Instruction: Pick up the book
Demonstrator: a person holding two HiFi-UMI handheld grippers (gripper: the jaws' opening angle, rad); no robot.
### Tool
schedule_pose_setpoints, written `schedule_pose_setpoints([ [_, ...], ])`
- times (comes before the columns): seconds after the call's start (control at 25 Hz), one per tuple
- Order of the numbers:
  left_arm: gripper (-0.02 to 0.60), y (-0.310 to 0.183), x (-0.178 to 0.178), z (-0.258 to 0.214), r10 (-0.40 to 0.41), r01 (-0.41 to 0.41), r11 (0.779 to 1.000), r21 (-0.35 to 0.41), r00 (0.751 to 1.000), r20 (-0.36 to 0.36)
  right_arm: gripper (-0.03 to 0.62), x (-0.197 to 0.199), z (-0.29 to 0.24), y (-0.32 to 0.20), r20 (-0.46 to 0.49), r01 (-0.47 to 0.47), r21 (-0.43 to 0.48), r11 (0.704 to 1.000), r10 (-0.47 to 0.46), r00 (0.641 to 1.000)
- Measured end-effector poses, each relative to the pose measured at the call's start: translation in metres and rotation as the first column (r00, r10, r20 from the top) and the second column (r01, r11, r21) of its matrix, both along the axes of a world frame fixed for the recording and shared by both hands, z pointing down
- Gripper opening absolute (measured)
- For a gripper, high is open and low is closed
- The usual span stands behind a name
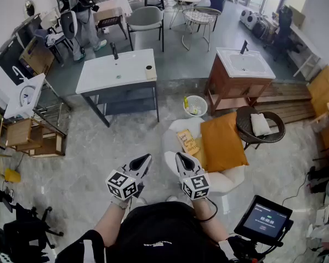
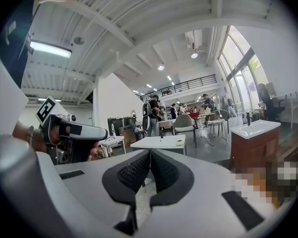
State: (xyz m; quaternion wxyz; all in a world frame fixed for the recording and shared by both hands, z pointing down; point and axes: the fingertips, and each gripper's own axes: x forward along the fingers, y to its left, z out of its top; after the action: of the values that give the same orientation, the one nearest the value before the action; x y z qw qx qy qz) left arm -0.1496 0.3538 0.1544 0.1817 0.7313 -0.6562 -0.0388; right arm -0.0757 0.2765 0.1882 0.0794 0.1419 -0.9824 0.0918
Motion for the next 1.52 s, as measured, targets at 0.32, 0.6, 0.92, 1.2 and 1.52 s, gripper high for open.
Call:
schedule_pose_setpoints([
  [0.32, 0.014, 0.002, -0.003, 0.001, -0.007, 0.007, 1.000, -0.001, 1.000, 0.000, 0.026, 0.000, 0.001, -0.004, -0.013, -0.010, -0.001, 1.000, 0.010, 1.000],
  [0.6, 0.014, 0.008, -0.015, 0.001, -0.014, 0.014, 1.000, 0.003, 1.000, -0.003, 0.026, -0.005, -0.001, -0.006, -0.009, -0.035, -0.002, 0.999, 0.035, 0.999],
  [0.92, 0.014, 0.011, -0.021, 0.004, -0.011, 0.011, 1.000, -0.005, 1.000, -0.010, 0.026, -0.002, -0.006, -0.008, 0.056, -0.052, -0.052, 0.997, 0.055, 0.997],
  [1.2, 0.014, 0.000, 0.010, 0.016, -0.001, 0.001, 1.000, -0.015, 1.000, -0.020, 0.028, 0.037, 0.000, -0.020, 0.094, -0.064, -0.093, 0.994, 0.073, 0.993],
  [1.52, 0.014, -0.019, 0.025, 0.025, 0.010, -0.011, 0.999, -0.044, 1.000, -0.028, 0.028, 0.057, 0.013, -0.032, 0.060, -0.061, -0.121, 0.991, 0.069, 0.996],
])
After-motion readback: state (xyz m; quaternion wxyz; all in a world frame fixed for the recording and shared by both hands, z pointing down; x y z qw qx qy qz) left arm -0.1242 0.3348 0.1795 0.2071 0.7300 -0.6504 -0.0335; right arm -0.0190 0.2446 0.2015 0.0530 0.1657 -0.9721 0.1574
